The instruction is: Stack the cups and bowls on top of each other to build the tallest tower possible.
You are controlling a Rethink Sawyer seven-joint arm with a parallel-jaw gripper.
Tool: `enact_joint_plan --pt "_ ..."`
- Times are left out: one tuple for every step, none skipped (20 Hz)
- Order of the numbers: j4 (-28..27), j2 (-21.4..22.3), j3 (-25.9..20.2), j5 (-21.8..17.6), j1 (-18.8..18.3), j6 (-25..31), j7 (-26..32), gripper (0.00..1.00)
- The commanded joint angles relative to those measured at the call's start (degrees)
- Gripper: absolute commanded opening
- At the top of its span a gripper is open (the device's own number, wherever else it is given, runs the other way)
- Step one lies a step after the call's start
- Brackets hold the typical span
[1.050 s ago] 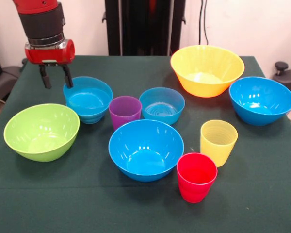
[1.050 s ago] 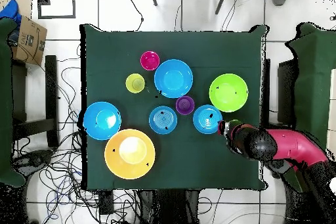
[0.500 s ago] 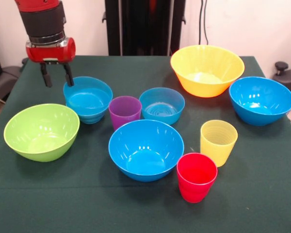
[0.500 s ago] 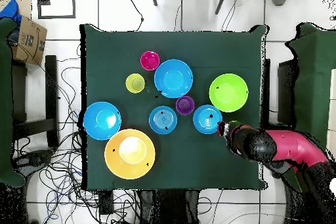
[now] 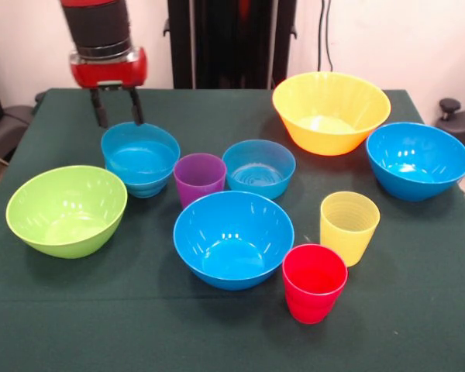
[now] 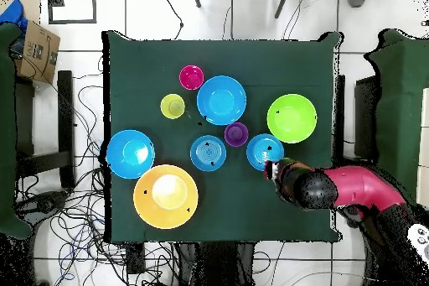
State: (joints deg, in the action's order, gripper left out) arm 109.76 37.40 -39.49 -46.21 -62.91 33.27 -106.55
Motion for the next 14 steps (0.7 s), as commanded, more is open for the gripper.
enact_joint_plan --pt "6.15 2.44 2.2 0.16 6.3 -2.76 -4.21 1.0" --pt "6.21 2.54 2.56 0.09 6.88 -3.34 -4.86 1.0" --pt "6.16 2.51 2.99 0.08 7.38 -3.74 -5.37 1.0" --pt "6.03 2.43 3.59 -0.02 8.07 -4.27 -5.96 1.0" --pt "5.79 2.15 4.23 -0.25 8.68 -4.84 -6.58 1.0" --pt "5.57 1.93 5.06 -0.54 9.55 -5.56 -7.49 1.0" --pt "5.44 1.75 5.95 -0.8 10.33 -6.22 -8.35 1.0" --pt "5.37 1.71 6.88 -1.07 11.24 -6.89 -9.23 1.0" --pt "5.39 1.66 7.56 -1.08 11.75 -7.38 -9.61 1.0" --pt "5.35 1.38 7.92 -0.85 11.97 -7.6 -9.4 1.0" --pt "5.32 1.43 8.03 -0.96 11.95 -8.63 -8.98 1.0" --pt "5.19 1.7 8.34 -1.02 12.02 -9.01 -8.54 1.0" --pt "5.07 1.94 8.75 -1.31 12.21 -9.56 -8.34 1.0" --pt "4.84 2.1 9.35 -1.83 12.3 -10.0 -7.86 1.0"
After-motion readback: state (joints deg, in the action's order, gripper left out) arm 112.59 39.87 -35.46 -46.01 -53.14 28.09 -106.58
